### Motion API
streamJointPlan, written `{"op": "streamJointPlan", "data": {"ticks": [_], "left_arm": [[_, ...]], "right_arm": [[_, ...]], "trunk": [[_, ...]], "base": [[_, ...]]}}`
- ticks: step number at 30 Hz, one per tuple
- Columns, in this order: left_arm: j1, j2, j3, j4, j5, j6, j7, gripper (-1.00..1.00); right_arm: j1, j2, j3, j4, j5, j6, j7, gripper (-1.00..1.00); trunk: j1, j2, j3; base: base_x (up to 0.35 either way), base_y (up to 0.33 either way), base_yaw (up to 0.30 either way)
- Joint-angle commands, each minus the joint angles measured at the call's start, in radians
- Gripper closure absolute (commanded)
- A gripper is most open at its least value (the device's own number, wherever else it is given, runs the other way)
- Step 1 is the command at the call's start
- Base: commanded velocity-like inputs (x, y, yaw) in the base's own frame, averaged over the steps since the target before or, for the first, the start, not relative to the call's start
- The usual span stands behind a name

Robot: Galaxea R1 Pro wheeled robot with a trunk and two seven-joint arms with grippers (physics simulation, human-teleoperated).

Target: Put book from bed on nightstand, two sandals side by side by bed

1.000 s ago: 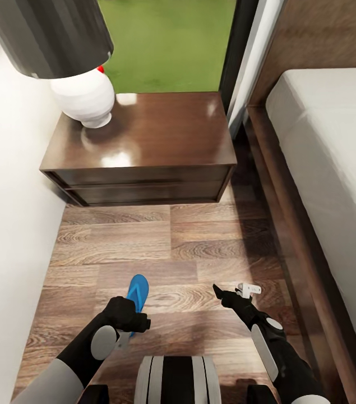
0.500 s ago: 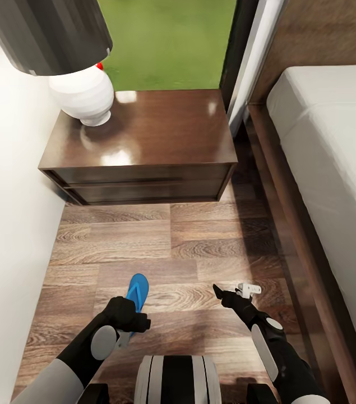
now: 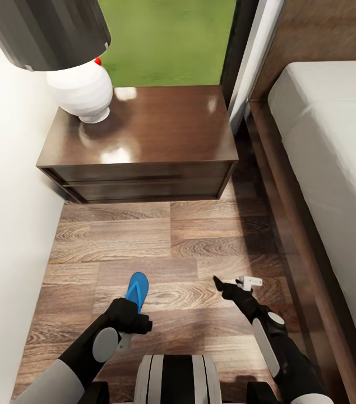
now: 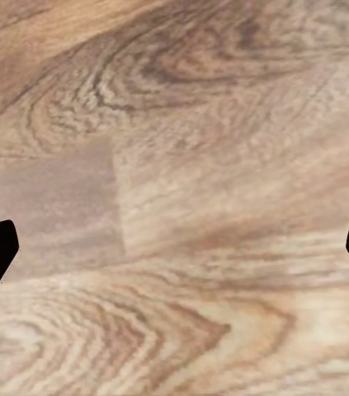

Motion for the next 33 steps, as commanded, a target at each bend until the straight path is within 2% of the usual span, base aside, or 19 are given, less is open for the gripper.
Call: {"op": "streamJointPlan", "data": {"ticks": [1,33], "left_arm": [[-0.001,0.001,-0.003,-0.001,0.005,0.0,-0.007,-1.0],[-0.001,0.002,0.007,-0.008,0.005,-0.001,-0.004,-1.0]], "right_arm": [[0.0,0.002,-0.002,-0.003,-0.009,0.008,0.006,-1.0],[0.0,0.001,-0.003,-0.009,-0.008,0.01,0.005,-1.0]], "trunk": [[0.0,0.0,-0.001],[0.0,0.0,-0.001]], "base": [[0.0,0.0,0.0],[0.0,0.0,0.0]]}}
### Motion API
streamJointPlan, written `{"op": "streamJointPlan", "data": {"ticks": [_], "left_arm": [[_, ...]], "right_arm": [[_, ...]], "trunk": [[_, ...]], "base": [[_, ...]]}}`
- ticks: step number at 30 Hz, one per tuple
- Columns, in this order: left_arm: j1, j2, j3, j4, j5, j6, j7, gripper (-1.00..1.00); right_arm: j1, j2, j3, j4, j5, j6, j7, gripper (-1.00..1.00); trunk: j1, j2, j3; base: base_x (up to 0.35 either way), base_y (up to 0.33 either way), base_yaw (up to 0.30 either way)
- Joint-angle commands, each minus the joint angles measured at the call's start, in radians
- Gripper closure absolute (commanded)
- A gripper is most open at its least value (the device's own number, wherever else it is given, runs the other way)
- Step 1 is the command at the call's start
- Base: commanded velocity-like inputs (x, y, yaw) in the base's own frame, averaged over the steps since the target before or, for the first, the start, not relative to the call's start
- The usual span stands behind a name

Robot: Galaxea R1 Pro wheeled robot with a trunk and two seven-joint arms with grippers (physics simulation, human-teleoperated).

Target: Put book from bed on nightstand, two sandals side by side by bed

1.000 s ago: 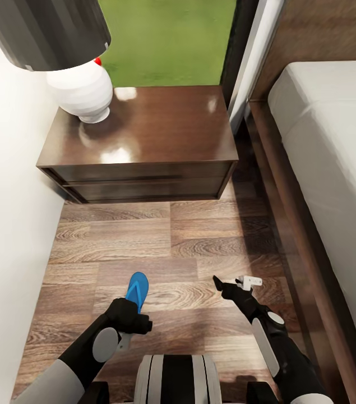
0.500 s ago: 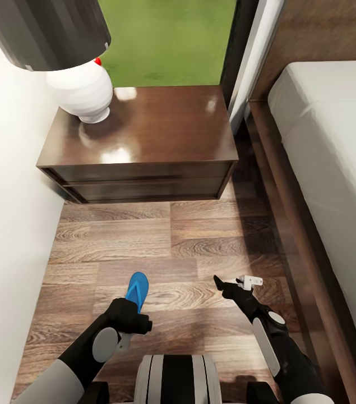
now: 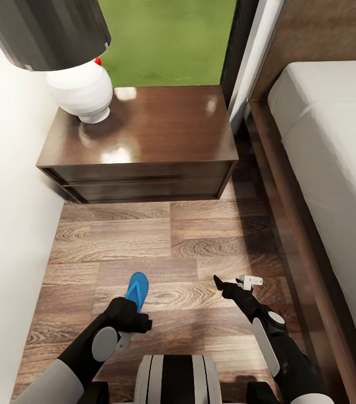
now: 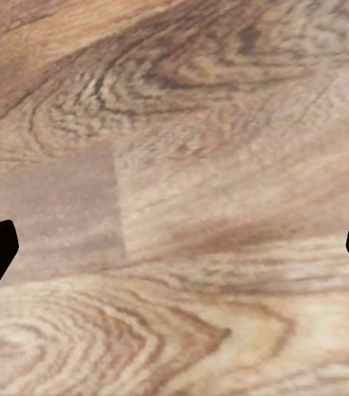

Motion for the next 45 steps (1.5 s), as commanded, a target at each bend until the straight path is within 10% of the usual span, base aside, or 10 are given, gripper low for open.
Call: {"op": "streamJointPlan", "data": {"ticks": [1,8,45], "left_arm": [[-0.001,0.001,-0.003,-0.001,0.005,0.0,-0.004,-1.0],[-0.001,0.0,-0.005,-0.002,0.002,0.04,0.123,-1.0],[-0.001,0.009,-0.008,-0.003,0.001,0.152,0.181,-1.0]], "right_arm": [[0.0,0.001,-0.004,-0.001,-0.009,0.008,0.006,-1.0],[0.0,0.001,-0.002,-0.001,-0.009,0.008,0.006,-1.0],[0.0,0.001,0.001,-0.001,-0.008,0.006,0.006,-1.0]], "trunk": [[0.0,0.0,-0.001],[0.0,0.0,-0.001],[0.0,0.0,-0.001]], "base": [[0.0,0.0,0.0],[0.0,0.0,0.0],[0.0,0.0,0.0]]}}
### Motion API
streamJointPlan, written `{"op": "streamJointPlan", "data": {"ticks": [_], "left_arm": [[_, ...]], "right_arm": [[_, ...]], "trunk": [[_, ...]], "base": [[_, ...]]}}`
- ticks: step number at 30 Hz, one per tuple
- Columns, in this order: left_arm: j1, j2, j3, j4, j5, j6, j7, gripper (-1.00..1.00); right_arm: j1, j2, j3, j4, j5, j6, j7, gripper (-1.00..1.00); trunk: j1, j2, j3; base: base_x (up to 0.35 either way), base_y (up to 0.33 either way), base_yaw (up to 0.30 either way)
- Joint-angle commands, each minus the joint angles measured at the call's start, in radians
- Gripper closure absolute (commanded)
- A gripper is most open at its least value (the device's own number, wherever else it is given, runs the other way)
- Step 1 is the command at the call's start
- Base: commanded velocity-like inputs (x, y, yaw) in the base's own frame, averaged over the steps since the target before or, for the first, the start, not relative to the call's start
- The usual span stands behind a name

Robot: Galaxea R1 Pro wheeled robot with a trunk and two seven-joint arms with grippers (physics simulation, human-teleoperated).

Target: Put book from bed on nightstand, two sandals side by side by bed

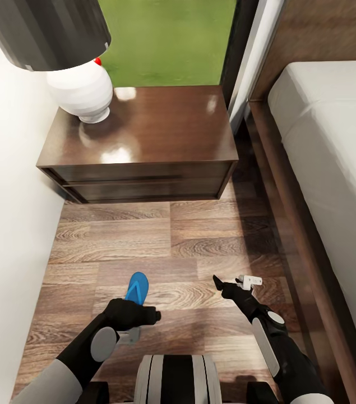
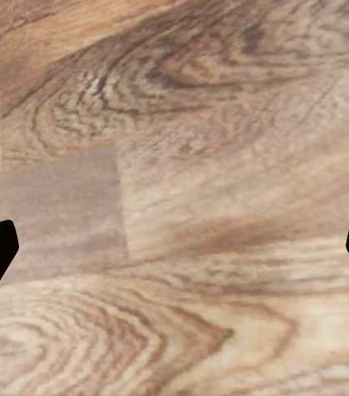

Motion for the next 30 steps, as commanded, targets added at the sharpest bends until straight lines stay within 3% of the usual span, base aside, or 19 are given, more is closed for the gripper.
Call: {"op": "streamJointPlan", "data": {"ticks": [1,17,30], "left_arm": [[-0.001,0.001,-0.003,-0.001,0.001,-0.002,-0.002,-1.0],[-0.001,0.005,-0.003,0.0,-0.003,0.001,0.001,-1.0],[-0.001,0.007,-0.001,0.0,-0.005,0.01,-0.032,-1.0]], "right_arm": [[0.0,0.001,-0.004,-0.001,-0.01,0.008,0.006,-1.0],[0.0,0.001,-0.004,-0.003,-0.01,0.006,0.006,-1.0],[0.0,0.001,-0.004,-0.003,-0.009,0.005,0.006,-1.0]], "trunk": [[0.0,0.0,-0.001],[0.0,0.0,-0.001],[0.0,0.0,-0.001]], "base": [[0.0,0.0,0.0],[0.0,0.0,0.0],[0.0,0.0,0.0]]}}
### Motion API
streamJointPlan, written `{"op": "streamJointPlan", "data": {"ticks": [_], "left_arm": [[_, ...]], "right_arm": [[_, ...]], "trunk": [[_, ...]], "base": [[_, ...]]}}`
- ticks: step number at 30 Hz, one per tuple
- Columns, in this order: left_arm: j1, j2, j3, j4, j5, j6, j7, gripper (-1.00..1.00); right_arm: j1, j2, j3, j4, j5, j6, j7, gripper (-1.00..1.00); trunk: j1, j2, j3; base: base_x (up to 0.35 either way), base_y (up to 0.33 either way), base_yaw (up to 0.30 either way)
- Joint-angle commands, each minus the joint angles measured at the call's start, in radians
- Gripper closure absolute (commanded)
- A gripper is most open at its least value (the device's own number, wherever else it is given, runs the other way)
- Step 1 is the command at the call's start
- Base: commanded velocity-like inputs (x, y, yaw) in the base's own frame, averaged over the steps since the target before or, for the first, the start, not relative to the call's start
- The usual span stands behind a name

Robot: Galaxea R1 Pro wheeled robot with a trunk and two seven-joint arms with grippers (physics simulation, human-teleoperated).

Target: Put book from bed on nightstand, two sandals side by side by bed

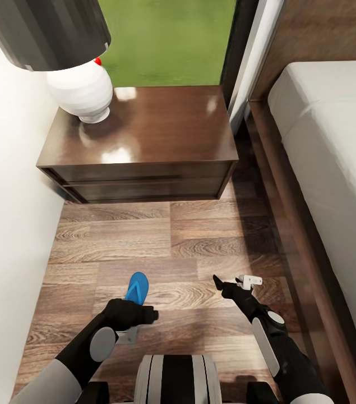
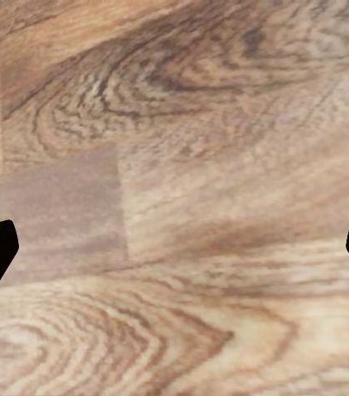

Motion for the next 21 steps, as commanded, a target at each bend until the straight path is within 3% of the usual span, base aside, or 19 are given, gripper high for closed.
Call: {"op": "streamJointPlan", "data": {"ticks": [1,14,21], "left_arm": [[-0.001,0.001,-0.003,-0.001,0.001,-0.002,-0.011,-1.0],[-0.001,0.013,-0.003,-0.001,0.001,0.012,-0.13,-1.0],[-0.001,0.013,-0.003,-0.001,0.001,0.013,-0.14,-1.0]], "right_arm": [[0.0,0.001,-0.004,-0.001,-0.01,0.008,0.006,-1.0],[0.0,0.001,-0.004,-0.001,-0.008,0.008,0.006,-1.0],[0.0,0.001,-0.004,-0.001,-0.008,0.008,0.006,-1.0]], "trunk": [[0.0,0.0,-0.001],[0.0,0.0,-0.001],[0.0,0.0,-0.001]], "base": [[0.0,0.0,0.0],[0.0,0.0,0.0],[0.0,0.0,0.0]]}}
